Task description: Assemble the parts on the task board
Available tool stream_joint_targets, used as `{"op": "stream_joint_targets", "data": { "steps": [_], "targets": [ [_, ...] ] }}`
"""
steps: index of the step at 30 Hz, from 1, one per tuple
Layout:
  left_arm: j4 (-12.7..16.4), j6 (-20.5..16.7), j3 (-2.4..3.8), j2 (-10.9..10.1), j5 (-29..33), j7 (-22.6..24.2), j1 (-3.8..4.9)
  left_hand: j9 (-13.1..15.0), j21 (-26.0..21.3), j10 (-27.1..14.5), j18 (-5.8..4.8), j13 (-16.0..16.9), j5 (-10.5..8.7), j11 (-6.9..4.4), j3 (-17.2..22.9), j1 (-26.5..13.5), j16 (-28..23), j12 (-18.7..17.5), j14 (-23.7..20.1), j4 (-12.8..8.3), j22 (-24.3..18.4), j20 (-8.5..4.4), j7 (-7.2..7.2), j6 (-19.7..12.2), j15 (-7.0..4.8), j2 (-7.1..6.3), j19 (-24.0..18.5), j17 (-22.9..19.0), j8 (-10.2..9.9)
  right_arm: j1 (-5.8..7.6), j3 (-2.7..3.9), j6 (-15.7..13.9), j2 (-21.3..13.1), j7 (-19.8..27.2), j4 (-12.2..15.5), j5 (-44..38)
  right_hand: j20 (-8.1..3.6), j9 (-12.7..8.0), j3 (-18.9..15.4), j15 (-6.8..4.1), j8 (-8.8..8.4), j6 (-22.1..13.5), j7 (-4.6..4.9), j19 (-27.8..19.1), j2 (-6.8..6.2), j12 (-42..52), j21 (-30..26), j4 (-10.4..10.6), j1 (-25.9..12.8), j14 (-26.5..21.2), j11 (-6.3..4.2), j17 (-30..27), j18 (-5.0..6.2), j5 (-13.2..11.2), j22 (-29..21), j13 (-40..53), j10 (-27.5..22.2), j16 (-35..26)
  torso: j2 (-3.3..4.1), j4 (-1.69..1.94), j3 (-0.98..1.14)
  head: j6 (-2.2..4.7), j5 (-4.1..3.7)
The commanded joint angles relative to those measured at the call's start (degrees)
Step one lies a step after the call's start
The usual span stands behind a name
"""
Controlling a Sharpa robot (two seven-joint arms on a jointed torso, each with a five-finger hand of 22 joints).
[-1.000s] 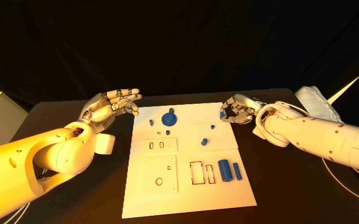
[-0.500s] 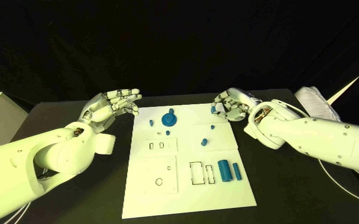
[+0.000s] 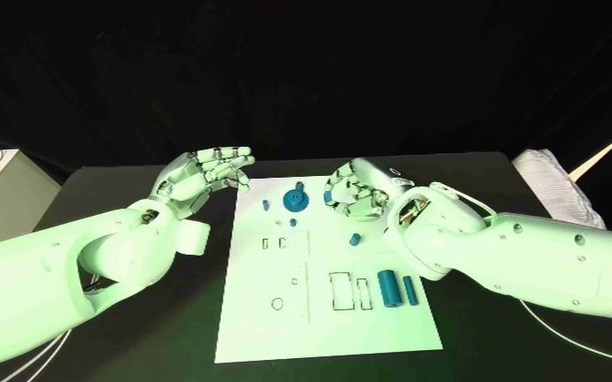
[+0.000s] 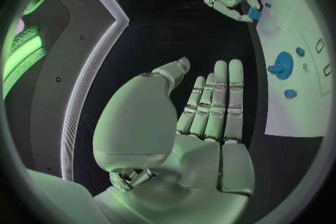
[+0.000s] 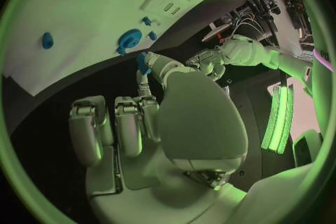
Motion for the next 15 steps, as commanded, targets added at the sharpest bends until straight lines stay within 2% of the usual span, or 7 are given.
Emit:
{"op": "stream_joint_targets", "data": {
  "steps": [1, 8, 15],
  "targets": [
    [0.2, 0.2, 0.0, 0.2, 0.1, -0.6, 0.04, -0.1, 0.3, -0.4, 0.83, 0.1, -0.07, 0.07, 0.3, -0.2, 0.4, -0.1, -0.5, 0.0, 0.1, 0.03, 1.54, -0.3, -0.02, 0.22, -0.4, -0.1, -0.2, -0.84, -0.18, -1.9, 1.4, -6.5, 0.8, -6.3, -0.51, 0.0, 0.4, -0.39, 0.42, 0.2, -0.16, 6.0, 0.6, 0.2, 0.3, 0.1, 0.0, 6.1, -0.34, 15.1, -0.39, -0.1, 15.1, 10.2, 1.3, 0.2, -0.02, -0.14, -0.09, -0.44, 0.41],
    [0.3, -0.2, -0.02, 0.4, 0.1, -1.1, 0.04, -0.1, 0.4, -0.4, 0.85, 0.1, -0.04, 0.06, 0.4, -0.1, 0.4, -0.1, -0.5, 0.0, 0.1, 0.03, 1.52, -0.2, -0.05, 0.34, -0.4, -0.1, -0.2, -2.95, -0.5, -1.3, 4.8, -9.8, 1.2, -10.1, -0.53, 0.0, 0.4, -0.4, 0.46, 0.1, -0.15, 6.0, 0.45, 0.0, 0.3, 0.1, -0.3, 6.1, -0.34, 15.1, -0.39, -0.2, 15.1, 10.1, 1.2, 0.2, -0.01, -0.05, -0.19, -0.98, 0.83],
    [0.6, -0.2, -0.02, 0.4, 0.0, -1.6, 0.05, 0.0, 0.6, -0.3, 0.87, 0.1, -0.01, 0.07, 0.6, 0.1, 0.5, 0.0, -0.5, -0.1, 0.1, 0.01, 1.62, -0.2, -0.07, 0.4, -0.5, -0.1, -0.1, -3.7, -0.94, 0.2, 7.4, -11.5, -0.3, -12.2, -0.56, 0.1, 0.5, -0.42, 0.55, -0.1, -0.15, 6.0, 0.35, 0.0, 0.3, 0.2, -1.0, 6.1, -0.34, 15.1, -0.39, -0.4, 15.1, 10.1, 1.2, 0.2, 0.02, -0.1, -0.19, -1.18, 1.39]
  ]
}}
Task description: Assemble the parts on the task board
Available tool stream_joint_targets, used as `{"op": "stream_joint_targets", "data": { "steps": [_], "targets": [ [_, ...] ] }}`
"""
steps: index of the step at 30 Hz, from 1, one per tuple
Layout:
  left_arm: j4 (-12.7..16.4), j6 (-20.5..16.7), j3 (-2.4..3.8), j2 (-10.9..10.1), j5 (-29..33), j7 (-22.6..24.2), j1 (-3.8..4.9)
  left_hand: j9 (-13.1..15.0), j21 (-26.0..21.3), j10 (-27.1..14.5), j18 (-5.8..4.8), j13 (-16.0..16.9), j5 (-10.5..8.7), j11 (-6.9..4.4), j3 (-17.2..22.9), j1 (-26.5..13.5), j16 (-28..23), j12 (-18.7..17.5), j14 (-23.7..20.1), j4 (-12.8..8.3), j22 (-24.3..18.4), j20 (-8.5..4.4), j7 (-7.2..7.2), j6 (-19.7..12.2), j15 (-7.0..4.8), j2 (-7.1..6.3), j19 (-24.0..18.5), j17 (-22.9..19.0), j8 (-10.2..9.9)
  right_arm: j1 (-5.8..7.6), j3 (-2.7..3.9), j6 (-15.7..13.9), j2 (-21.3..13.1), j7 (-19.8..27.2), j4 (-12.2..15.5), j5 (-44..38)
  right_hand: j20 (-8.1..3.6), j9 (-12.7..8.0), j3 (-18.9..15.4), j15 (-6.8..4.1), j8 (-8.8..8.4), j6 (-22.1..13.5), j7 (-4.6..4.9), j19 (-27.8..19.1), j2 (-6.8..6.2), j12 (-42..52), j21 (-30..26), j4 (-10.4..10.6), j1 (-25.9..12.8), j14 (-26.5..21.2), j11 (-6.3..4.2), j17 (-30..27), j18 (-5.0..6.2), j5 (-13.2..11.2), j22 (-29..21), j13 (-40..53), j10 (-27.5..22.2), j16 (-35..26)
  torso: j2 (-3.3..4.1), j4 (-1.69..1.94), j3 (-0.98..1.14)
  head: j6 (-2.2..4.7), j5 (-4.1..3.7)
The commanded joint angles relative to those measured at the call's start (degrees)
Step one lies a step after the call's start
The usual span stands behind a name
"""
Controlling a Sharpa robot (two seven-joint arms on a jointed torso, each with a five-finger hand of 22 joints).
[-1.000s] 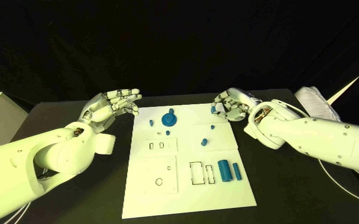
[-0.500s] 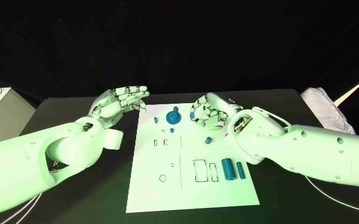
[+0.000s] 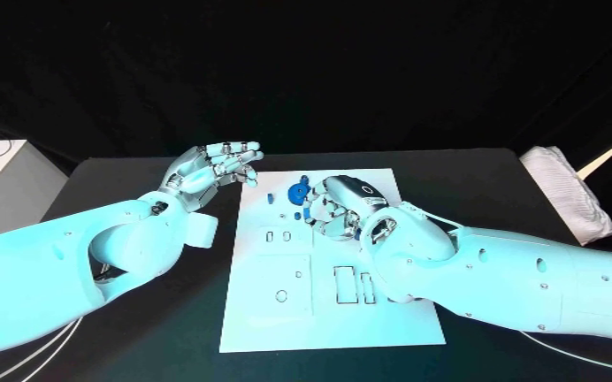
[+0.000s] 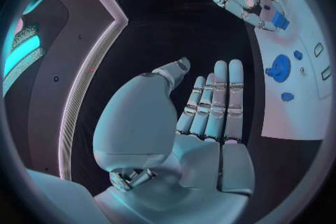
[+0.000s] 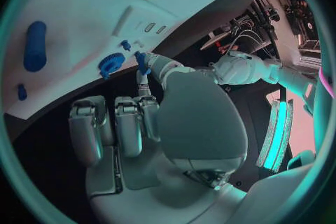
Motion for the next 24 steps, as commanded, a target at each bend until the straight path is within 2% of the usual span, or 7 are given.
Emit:
{"op": "stream_joint_targets", "data": {
  "steps": [1, 6, 12, 16, 24],
  "targets": [
    [0.3, 0.0, 0.03, 0.2, 0.0, -0.5, 0.05, 0.0, 0.3, -0.3, 0.87, 0.1, -0.01, 0.07, 0.5, 0.1, 0.3, 0.0, -0.5, 0.0, 0.1, 0.01, 1.62, -0.2, -0.08, 0.36, -0.5, -0.1, -0.1, -0.33, -0.21, 1.3, 0.9, -3.0, -0.8, -4.0, -0.57, 0.1, 0.3, -0.42, 0.28, 0.3, -0.2, 6.0, 0.25, 0.0, 0.3, 0.0, -0.9, 6.1, -0.34, 15.1, -0.39, -0.3, 15.1, 10.1, 1.2, 0.2, 0.06, 0.0, -0.01, -0.1, 0.23],
    [0.5, 0.0, 0.03, 0.2, -0.2, -0.6, 0.05, 0.0, 0.4, -0.3, 0.88, 0.1, 0.0, 0.1, 0.5, 0.1, 0.3, 0.0, -0.5, 0.0, 0.1, 0.01, 1.69, -0.1, -0.07, 0.38, -0.5, -0.1, -0.1, -0.93, -0.43, 2.1, 2.3, -3.5, -1.4, -4.6, -0.59, 0.2, 0.3, -0.45, 0.38, 0.2, -0.27, 6.0, -0.11, -0.1, 0.3, -0.2, -1.0, 6.1, -0.39, 15.1, -0.39, -0.4, 15.1, 10.1, 1.2, 0.2, 0.09, -0.07, 0.15, -0.33, 0.37],
    [0.5, 0.2, 0.03, 0.1, -0.4, -0.8, 0.06, 0.0, 0.6, -0.1, 0.88, 0.1, 0.02, 0.12, 0.8, 0.3, 0.4, 0.1, -0.5, -0.2, 0.2, 0.0, 1.74, 0.0, -0.07, 0.42, -0.6, -0.1, 0.0, -1.32, -0.53, 3.0, 3.5, -3.7, -2.2, -5.1, -0.6, 0.2, 0.3, -0.47, 0.47, 0.3, -0.28, 6.0, -0.31, -0.1, 0.3, -0.3, -1.2, 6.1, -0.41, 15.1, -0.39, -0.4, 15.1, 10.1, 1.2, 0.2, 0.04, 0.01, -0.01, -0.4, 0.22],
    [0.5, 0.3, 0.03, 0.1, -0.5, -0.9, 0.06, 0.0, 0.6, 0.0, 0.88, 0.1, 0.03, 0.11, 0.9, 0.4, 0.4, 0.2, -0.5, -0.2, 0.2, 0.0, 1.74, 0.1, -0.07, 0.44, -0.6, -0.2, 0.0, -1.8, -0.61, 3.2, 4.1, -3.8, -2.7, -5.9, -0.62, 0.2, 0.4, -0.48, 0.53, 0.3, -0.29, 6.0, -0.33, -0.2, 0.3, -0.3, -1.4, 6.1, -0.42, 15.1, -0.39, -0.2, 15.1, 10.0, 1.2, 0.2, 0.05, 0.01, 0.09, -0.55, 0.33],
    [0.5, 0.5, 0.03, 0.0, -0.5, -0.9, 0.06, 0.0, 0.7, 0.0, 0.88, 0.1, 0.04, 0.11, 0.9, 0.4, 0.4, 0.2, -0.6, -0.3, 0.2, -0.01, 1.73, 0.1, -0.07, 0.44, -0.6, -0.2, 0.0, -2.58, -0.68, 3.1, 5.0, -3.7, -3.3, -6.7, -0.64, 0.3, 0.5, -0.51, 0.61, 0.3, -0.31, 6.0, -0.51, -0.1, 0.3, -0.2, -1.9, 6.1, -0.44, 15.1, -0.39, 0.0, 15.1, 10.1, 1.2, 0.2, 0.08, 0.07, 0.01, -0.82, 0.39]
  ]
}}
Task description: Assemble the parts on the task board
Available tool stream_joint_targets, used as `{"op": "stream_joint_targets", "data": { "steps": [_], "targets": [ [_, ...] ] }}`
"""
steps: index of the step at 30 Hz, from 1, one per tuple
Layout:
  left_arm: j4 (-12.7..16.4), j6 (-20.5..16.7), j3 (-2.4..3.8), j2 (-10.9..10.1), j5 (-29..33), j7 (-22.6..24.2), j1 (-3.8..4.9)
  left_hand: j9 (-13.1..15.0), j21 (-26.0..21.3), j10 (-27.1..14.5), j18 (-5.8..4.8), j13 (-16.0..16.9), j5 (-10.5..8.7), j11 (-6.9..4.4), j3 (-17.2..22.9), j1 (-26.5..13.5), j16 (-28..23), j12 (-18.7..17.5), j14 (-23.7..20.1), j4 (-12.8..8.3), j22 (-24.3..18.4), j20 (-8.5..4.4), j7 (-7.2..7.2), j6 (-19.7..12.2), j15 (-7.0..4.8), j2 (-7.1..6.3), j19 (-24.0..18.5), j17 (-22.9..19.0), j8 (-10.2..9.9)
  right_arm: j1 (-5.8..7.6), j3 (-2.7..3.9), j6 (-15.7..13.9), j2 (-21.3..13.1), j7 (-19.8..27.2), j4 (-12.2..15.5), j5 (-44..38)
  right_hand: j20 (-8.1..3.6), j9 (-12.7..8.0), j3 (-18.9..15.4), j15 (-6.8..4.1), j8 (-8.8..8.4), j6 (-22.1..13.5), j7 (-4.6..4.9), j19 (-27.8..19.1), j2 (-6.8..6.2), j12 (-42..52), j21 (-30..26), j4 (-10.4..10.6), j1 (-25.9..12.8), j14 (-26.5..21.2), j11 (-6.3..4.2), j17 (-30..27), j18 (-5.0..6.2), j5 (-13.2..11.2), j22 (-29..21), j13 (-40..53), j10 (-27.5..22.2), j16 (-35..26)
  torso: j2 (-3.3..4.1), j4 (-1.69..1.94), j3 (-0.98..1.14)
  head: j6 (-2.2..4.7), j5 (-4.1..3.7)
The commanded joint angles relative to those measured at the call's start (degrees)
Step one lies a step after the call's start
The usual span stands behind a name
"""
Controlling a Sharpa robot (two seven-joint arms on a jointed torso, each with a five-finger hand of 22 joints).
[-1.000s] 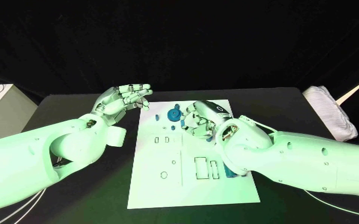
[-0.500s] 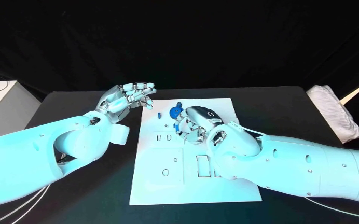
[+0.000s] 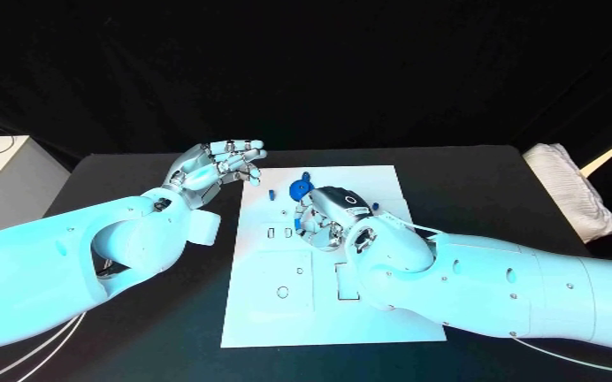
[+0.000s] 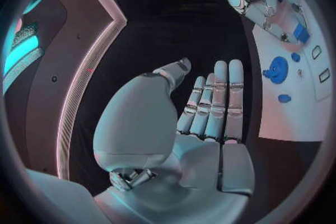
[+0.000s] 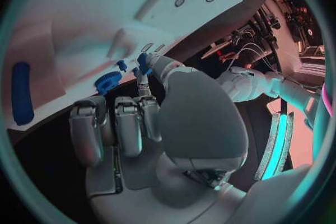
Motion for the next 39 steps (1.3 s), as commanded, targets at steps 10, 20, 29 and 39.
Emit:
{"op": "stream_joint_targets", "data": {
  "steps": [10, 20, 29, 39],
  "targets": [
    [0.1, 0.6, 0.03, 0.1, -0.4, 0.1, 0.05, 0.0, 0.2, 0.0, 0.86, 0.1, 0.04, 0.1, 0.4, 0.2, 0.2, 0.2, -0.3, 0.0, 0.1, 0.21, 1.73, 0.1, 0.13, 0.21, -0.4, -0.1, 0.0, -1.0, -0.04, 1.1, 0.8, 0.0, -0.7, -1.9, -0.24, 0.1, 0.2, -0.52, 0.4, 0.3, -0.04, 6.0, -0.33, -0.1, 0.3, -0.1, -1.2, 6.1, -0.45, 15.1, -0.39, 0.1, 15.1, 10.1, 1.3, 0.2, -0.01, -0.08, 0.04, -0.42, 0.35],
    [0.1, 0.7, 0.03, 0.0, -0.4, 0.0, 0.05, 0.0, 0.2, 0.0, 0.86, 0.1, 0.04, 0.1, 0.4, 0.2, 0.2, 0.2, -0.3, 0.0, 0.1, 0.21, 1.73, 0.1, 0.13, 0.21, -0.4, -0.1, 0.0, -1.24, -0.05, 1.1, 1.0, 0.2, -1.3, -2.3, -0.25, 0.1, 0.2, -0.53, 0.4, 0.1, -0.02, 6.0, -0.55, -0.3, 0.3, -0.1, -1.4, 6.1, -0.44, 15.1, -0.39, 0.1, 15.1, 9.9, 1.1, 0.2, -0.07, -0.03, -0.01, -0.65, 0.23],
    [0.1, 0.8, 0.03, -0.1, -0.4, -0.1, 0.05, 0.0, 0.4, 0.1, 0.86, 0.1, 0.03, 0.11, 0.5, 0.2, 0.2, 0.2, -0.4, -0.1, 0.2, 0.2, 1.73, 0.1, 0.14, 0.2, -0.4, -0.1, 0.0, -1.43, -0.07, 1.3, 1.3, 0.6, -1.6, -2.5, -0.25, 0.0, 0.2, -0.49, 0.27, -0.3, 0.12, 6.0, -0.93, -0.5, 0.3, -0.1, -2.0, 6.1, -0.36, 15.1, -0.39, -0.1, 15.1, 9.8, 1.0, 0.2, -0.05, -0.12, 0.05, -0.67, 0.3],
    [0.1, 0.7, 0.03, -0.3, -0.5, -0.3, 0.05, 0.0, 0.4, 0.1, 0.86, 0.1, 0.03, 0.11, 0.5, 0.2, 0.2, 0.2, -0.4, -0.1, 0.2, 0.2, 1.73, 0.1, 0.14, 0.2, -0.4, -0.1, 0.0, -1.55, -0.1, 1.4, 1.5, 0.8, -1.8, -2.5, -0.1, -0.2, 0.1, -0.25, -0.15, -1.4, 0.5, 6.0, -1.61, -1.1, 0.3, 0.1, -3.1, 6.1, -0.04, 15.1, -0.39, -0.3, 15.1, 9.3, 0.5, 0.2, -0.04, -0.04, 0.02, -0.74, 0.26]
  ]
}}
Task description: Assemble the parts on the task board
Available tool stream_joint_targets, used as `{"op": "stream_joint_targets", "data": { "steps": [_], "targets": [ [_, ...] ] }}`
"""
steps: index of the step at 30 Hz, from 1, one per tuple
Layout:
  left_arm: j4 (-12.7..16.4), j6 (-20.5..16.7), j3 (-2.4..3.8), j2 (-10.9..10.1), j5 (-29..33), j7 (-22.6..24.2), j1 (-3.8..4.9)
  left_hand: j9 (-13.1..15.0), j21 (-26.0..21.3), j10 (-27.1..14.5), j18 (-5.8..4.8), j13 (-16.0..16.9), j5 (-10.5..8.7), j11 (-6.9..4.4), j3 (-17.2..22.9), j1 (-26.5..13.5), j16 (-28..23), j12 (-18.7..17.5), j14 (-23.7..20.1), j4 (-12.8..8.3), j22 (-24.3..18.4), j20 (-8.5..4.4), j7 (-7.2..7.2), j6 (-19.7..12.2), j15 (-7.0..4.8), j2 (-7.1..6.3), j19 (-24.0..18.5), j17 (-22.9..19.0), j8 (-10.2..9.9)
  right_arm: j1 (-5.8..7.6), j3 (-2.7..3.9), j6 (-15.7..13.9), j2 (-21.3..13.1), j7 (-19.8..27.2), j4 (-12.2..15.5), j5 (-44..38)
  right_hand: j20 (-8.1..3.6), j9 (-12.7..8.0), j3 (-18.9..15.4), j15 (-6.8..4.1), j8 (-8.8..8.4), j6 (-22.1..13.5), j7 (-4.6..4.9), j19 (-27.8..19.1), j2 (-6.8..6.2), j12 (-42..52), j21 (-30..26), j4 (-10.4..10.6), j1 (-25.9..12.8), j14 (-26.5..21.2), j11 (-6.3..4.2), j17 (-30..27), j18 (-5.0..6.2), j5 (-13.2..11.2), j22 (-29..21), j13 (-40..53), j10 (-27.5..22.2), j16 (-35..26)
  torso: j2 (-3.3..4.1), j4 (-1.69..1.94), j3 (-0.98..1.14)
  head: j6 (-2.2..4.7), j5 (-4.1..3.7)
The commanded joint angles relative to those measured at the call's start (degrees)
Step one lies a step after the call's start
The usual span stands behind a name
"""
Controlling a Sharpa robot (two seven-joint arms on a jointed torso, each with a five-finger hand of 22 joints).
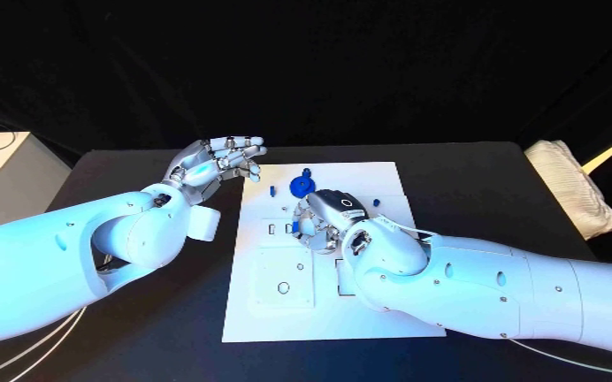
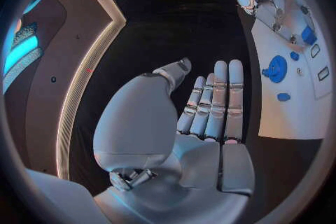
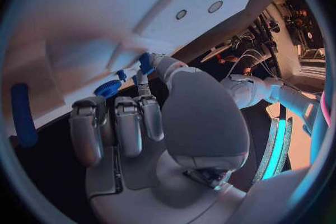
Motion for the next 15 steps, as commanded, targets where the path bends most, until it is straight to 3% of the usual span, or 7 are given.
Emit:
{"op": "stream_joint_targets", "data": {
  "steps": [1, 9, 11, 15],
  "targets": [
    [0.1, 0.7, 0.03, 0.0, -0.3, 0.1, 0.05, 0.0, 0.4, 0.1, 0.86, 0.1, 0.03, 0.11, 0.3, 0.2, 0.2, 0.2, -0.4, 0.1, 0.1, -0.01, 1.73, 0.1, 0.13, 0.2, -0.2, -0.1, 0.0, -0.09, -0.04, 1.0, 0.1, 0.6, 0.0, -0.8, -0.08, -0.1, 0.1, -0.22, -0.49, -0.5, 0.09, 6.0, -0.17, -0.5, 0.3, 0.2, -0.8, 6.1, 0.0, 15.1, -0.39, -0.2, 15.1, 9.2, 0.4, 0.2, 0.0, 0.03, -0.02, -0.09, -0.06],
    [0.2, 0.7, 0.03, -0.1, -0.4, 0.0, 0.05, 0.0, 0.4, 0.1, 0.86, 0.1, 0.03, 0.11, 0.3, 0.2, 0.2, 0.2, -0.4, 0.1, 0.1, -0.01, 1.73, 0.1, 0.13, 0.2, -0.2, -0.1, 0.0, -0.1, -0.05, 1.1, 0.1, 0.6, 0.0, -0.9, 0.05, -0.3, 0.0, -0.06, -0.8, -1.2, 0.31, 6.0, -0.58, -0.8, 0.3, 0.3, -1.3, 6.1, 0.19, 15.0, -0.39, -0.4, 15.1, 9.0, 0.1, 0.2, 0.01, -0.04, 0.02, -0.1, -0.04],
    [0.2, 0.7, 0.03, -0.1, -0.4, 0.0, 0.05, 0.0, 0.4, 0.1, 0.86, 0.1, 0.03, 0.11, 0.3, 0.2, 0.2, 0.2, -0.4, 0.1, 0.1, -0.01, 1.73, 0.1, 0.13, 0.2, -0.2, -0.1, 0.0, -0.1, -0.05, 1.2, 0.1, 0.7, 0.0, -0.9, 0.33, -0.7, -0.3, 0.24, -1.34, -2.2, 0.69, 6.0, -0.97, -1.1, 0.3, 0.6, -2.1, 6.0, 0.54, 15.0, -0.39, -2.3, 15.1, 8.8, 0.0, 0.2, -0.01, -0.01, 0.01, -0.11, -0.04],
    [0.2, 0.7, 0.03, -0.1, -0.4, 0.0, 0.05, 0.0, 0.5, 0.0, 0.86, 0.1, 0.0, 0.12, 0.4, 0.2, 0.3, 0.2, -0.4, 0.1, 0.1, -0.01, 1.73, 0.1, 0.15, 0.15, -0.3, -0.1, 0.0, -0.1, -0.05, 1.2, 0.1, 0.9, 0.0, -0.9, 0.55, -1.1, -0.6, 0.51, -2.09, -3.4, 1.08, 6.0, -1.41, -1.4, 0.3, 0.6, -2.3, 6.0, 0.87, 14.9, -0.39, -3.0, 15.1, 8.6, -0.3, 0.1, 0.02, 0.03, 0.01, -0.11, -0.06]
  ]
}}
